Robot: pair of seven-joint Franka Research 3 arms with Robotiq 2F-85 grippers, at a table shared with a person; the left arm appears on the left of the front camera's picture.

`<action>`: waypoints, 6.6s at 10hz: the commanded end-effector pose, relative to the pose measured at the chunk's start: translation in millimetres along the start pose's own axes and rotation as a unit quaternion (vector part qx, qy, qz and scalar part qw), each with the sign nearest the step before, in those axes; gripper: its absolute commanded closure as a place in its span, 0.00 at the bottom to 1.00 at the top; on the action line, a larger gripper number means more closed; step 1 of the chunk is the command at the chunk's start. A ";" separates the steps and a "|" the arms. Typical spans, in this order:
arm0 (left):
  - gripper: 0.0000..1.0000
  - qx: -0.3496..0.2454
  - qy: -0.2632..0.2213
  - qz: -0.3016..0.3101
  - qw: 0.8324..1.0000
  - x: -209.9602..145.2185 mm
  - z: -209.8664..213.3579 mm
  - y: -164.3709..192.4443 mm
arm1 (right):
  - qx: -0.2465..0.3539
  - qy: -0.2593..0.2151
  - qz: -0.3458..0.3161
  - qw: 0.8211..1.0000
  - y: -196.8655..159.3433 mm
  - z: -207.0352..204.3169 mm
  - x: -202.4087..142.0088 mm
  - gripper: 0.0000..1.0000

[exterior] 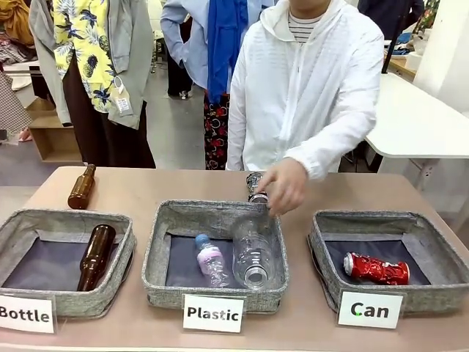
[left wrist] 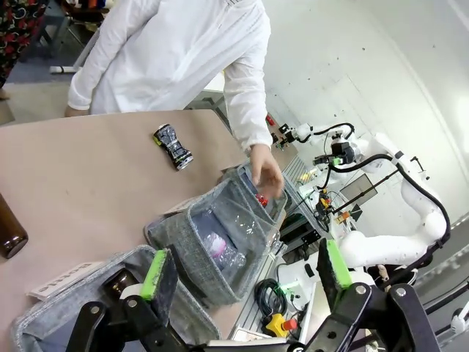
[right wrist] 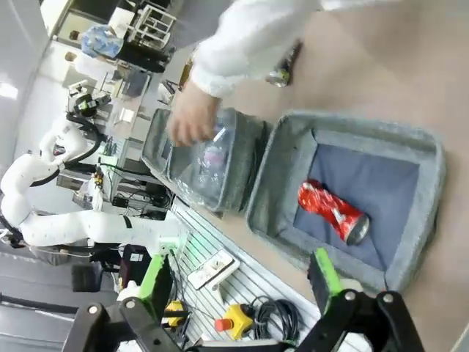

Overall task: Sort the can waste into the basket.
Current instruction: Pick up the can waste from the table and place it in the right Fabric basket.

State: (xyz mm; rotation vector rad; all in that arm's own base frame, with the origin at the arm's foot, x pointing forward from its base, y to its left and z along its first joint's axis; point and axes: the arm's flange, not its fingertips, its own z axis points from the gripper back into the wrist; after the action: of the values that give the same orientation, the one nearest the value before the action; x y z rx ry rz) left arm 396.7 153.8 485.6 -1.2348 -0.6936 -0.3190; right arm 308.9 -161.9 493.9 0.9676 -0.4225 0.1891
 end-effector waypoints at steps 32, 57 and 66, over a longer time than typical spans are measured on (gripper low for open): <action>0.00 -0.003 0.004 -0.002 1.000 -0.1 1.4 -3.1 | -0.488 0.066 -0.007 0.870 23.9 -558.2 194.7 0.00; 0.00 0.000 0.001 0.000 1.000 0.1 -0.3 0.0 | -0.288 0.330 0.308 0.844 95.3 -315.9 90.4 0.71; 0.00 -0.014 -0.154 -0.040 0.987 -3.1 146.5 -50.9 | -0.180 0.357 0.402 0.823 23.5 -256.0 57.9 0.71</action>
State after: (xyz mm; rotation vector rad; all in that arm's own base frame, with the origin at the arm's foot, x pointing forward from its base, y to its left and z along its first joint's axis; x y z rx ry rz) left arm 309.1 268.6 548.6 -1.2609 -0.9734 -0.2274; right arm 413.0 64.9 413.4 0.2092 -0.0944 1.1459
